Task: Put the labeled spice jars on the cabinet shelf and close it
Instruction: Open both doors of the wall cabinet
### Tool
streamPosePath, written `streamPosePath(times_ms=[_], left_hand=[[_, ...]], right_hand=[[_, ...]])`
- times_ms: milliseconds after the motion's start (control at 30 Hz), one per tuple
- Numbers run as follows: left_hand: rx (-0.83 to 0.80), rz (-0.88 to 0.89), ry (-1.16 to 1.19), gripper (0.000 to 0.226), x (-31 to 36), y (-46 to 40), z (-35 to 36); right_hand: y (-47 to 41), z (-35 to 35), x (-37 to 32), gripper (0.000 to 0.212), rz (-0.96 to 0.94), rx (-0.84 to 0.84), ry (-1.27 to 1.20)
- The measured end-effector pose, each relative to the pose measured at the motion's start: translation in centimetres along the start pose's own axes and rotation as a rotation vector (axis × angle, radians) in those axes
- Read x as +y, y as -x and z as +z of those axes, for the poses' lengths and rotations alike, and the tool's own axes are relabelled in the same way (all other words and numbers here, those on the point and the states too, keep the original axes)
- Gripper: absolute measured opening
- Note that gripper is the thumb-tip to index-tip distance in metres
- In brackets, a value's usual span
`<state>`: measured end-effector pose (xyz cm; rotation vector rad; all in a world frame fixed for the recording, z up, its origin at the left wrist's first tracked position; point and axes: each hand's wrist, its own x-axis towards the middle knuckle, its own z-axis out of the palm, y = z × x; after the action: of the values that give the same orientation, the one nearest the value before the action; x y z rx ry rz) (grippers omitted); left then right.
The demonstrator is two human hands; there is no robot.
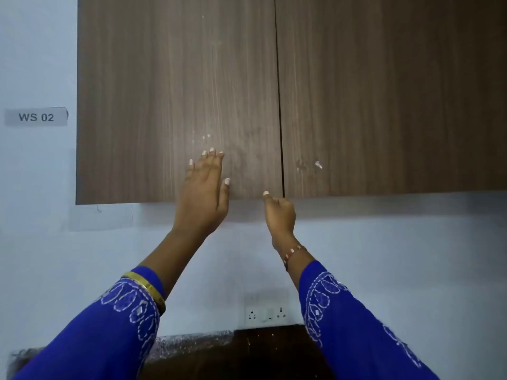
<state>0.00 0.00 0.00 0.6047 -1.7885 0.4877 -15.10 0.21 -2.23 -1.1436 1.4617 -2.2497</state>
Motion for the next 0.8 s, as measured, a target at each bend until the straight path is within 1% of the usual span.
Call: streamPosePath(times_ms=[33, 67, 100, 200, 267, 367, 400, 500, 633, 800], left_hand=[[0.017, -0.001, 0.011, 0.061, -0.5, -0.3, 0.2], [0.027, 0.005, 0.01, 0.061, -0.9, -0.6, 0.2], [0.037, 0.016, 0.005, 0.061, -1.4, -0.9, 0.5], [0.034, 0.036, 0.019, 0.062, -2.2, -1.6, 1.0], [0.037, 0.045, 0.018, 0.062, -2.7, -2.0, 1.2], [0.022, 0.037, 0.038, 0.06, -3.1, -2.2, 1.6], [0.01, 0.029, 0.053, 0.058, -3.1, -2.2, 1.7], [-0.032, 0.014, 0.101, 0.057, -2.9, -2.1, 2.0], [-0.066, 0.006, 0.174, 0.058, -1.8, -2.4, 2.2], [-0.033, 0.0, 0.292, 0.054, 2.2, -4.1, 1.6]], right_hand=[[-0.3, 0.7, 0.0, 0.039, 0.054, 0.013, -0.06], [-0.6, 1.3, 0.1, 0.04, 0.12, 0.023, -0.139], [-0.9, 2.0, 0.2, 0.038, 0.175, 0.023, -0.206], [-1.5, 3.5, 0.2, 0.029, 0.263, -0.009, -0.366], [-1.8, 4.0, -0.1, 0.02, 0.284, -0.013, -0.467], [-2.4, 4.3, -0.2, 0.031, 0.322, 0.027, -0.643], [-2.2, 4.2, -0.2, 0.032, 0.33, 0.035, -0.697], [-1.7, 4.1, 0.0, 0.031, 0.305, 0.024, -0.782], [-0.3, 3.4, 0.2, 0.015, 0.201, -0.03, -0.8], [2.5, 2.3, -0.6, 0.009, 0.083, -0.057, -0.807]])
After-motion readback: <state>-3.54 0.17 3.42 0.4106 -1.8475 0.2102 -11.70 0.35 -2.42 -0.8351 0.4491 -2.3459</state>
